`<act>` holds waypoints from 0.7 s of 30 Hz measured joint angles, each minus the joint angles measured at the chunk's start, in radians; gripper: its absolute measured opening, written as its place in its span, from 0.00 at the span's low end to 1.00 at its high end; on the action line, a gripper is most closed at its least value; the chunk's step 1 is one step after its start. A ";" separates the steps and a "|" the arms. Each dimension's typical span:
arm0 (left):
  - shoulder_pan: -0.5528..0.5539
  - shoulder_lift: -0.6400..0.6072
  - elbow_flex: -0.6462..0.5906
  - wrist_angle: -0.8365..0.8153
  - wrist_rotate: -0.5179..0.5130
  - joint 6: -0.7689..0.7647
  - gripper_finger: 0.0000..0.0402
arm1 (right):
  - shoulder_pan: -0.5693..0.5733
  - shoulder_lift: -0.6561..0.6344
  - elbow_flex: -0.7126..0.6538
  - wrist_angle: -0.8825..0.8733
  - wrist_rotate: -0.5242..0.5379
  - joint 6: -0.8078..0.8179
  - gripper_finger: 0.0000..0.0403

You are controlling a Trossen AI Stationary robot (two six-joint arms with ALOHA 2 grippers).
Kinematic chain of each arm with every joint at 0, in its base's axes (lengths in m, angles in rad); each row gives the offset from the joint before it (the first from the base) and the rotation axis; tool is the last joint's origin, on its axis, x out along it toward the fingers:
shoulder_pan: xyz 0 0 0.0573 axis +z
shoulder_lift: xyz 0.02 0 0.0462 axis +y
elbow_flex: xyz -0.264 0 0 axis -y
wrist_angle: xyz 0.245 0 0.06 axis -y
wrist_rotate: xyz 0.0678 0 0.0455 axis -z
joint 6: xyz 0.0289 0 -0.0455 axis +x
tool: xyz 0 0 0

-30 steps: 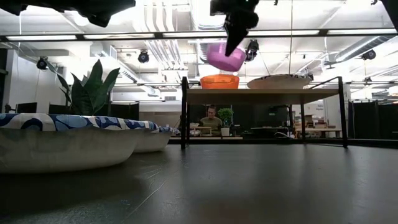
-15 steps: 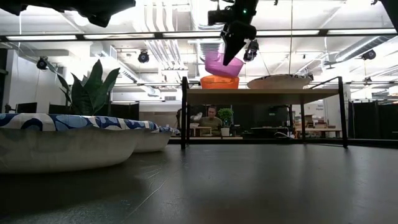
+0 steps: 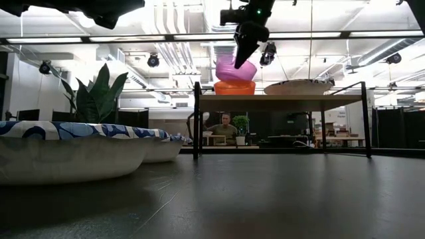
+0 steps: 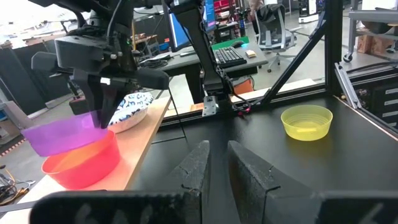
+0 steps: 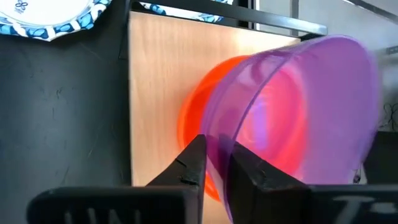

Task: Place and stack bowls onto a shelf
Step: Stack the violet bowl in the orange bowl on the stock shelf

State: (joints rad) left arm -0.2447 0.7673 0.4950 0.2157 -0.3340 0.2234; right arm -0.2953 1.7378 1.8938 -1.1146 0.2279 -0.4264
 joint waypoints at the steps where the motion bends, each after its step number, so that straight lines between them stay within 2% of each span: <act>1: 0.000 0.000 0.000 0.000 0.000 0.000 0.09 | -0.003 0.000 0.000 0.000 0.000 0.004 0.11; 7: 0.000 0.000 0.000 0.000 0.000 0.000 0.09 | -0.007 0.000 0.000 0.002 0.000 0.005 0.19; 21: 0.000 0.000 0.000 0.000 0.000 0.000 0.09 | -0.006 -0.002 0.013 0.003 0.008 0.045 0.19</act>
State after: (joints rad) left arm -0.2450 0.7673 0.4950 0.2153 -0.3341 0.2234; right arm -0.3016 1.7363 1.9068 -1.1118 0.2359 -0.3811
